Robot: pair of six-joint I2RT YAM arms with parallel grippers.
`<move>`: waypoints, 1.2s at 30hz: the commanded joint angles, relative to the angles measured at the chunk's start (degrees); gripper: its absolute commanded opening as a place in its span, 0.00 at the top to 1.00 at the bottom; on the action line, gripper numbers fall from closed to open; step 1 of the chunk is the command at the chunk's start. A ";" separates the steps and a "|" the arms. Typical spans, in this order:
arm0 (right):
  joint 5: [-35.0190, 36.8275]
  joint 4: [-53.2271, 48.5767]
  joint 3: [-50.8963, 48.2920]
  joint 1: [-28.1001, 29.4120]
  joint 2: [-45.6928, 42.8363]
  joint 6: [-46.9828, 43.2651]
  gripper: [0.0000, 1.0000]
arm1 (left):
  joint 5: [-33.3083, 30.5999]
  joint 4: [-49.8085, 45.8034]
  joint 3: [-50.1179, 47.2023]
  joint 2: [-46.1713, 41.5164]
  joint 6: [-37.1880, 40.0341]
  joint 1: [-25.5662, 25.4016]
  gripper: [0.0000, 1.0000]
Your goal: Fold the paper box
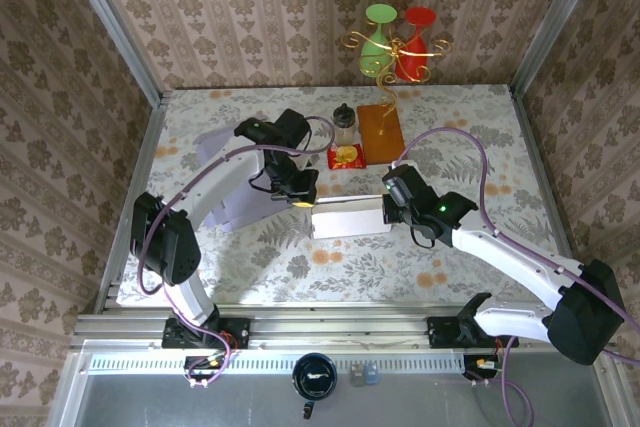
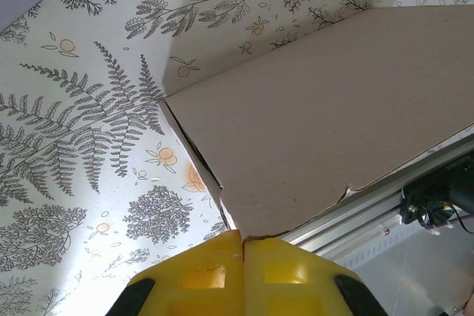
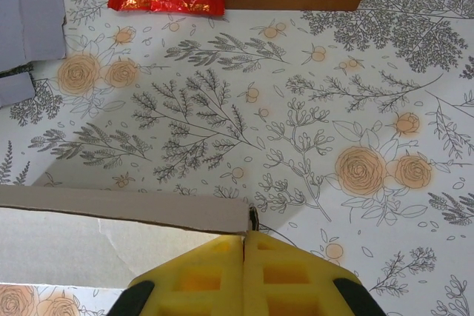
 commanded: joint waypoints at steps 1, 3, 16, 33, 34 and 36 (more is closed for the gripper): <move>-1.91 -1.18 0.21 1.33 1.08 1.25 1.00 | 4.75 0.24 1.95 0.99 -1.96 -0.27 0.98; -1.89 -1.18 0.04 1.33 1.08 1.38 1.00 | 5.02 0.43 1.65 0.93 -2.32 -0.34 0.98; -1.73 -1.17 -0.27 1.68 1.26 1.75 1.00 | 5.74 4.67 -2.69 -0.53 -4.64 -0.32 0.99; -1.03 1.23 -2.32 1.77 -0.27 1.14 1.00 | 2.25 9.18 -10.24 -4.91 -4.06 -1.07 1.00; -1.01 1.35 -2.54 1.77 -0.33 1.00 1.00 | 2.20 9.34 -10.42 -4.99 -4.02 -1.12 1.00; -1.01 1.61 -2.93 1.77 -0.58 0.77 1.00 | 1.85 9.30 -10.69 -5.08 -3.74 -1.33 1.00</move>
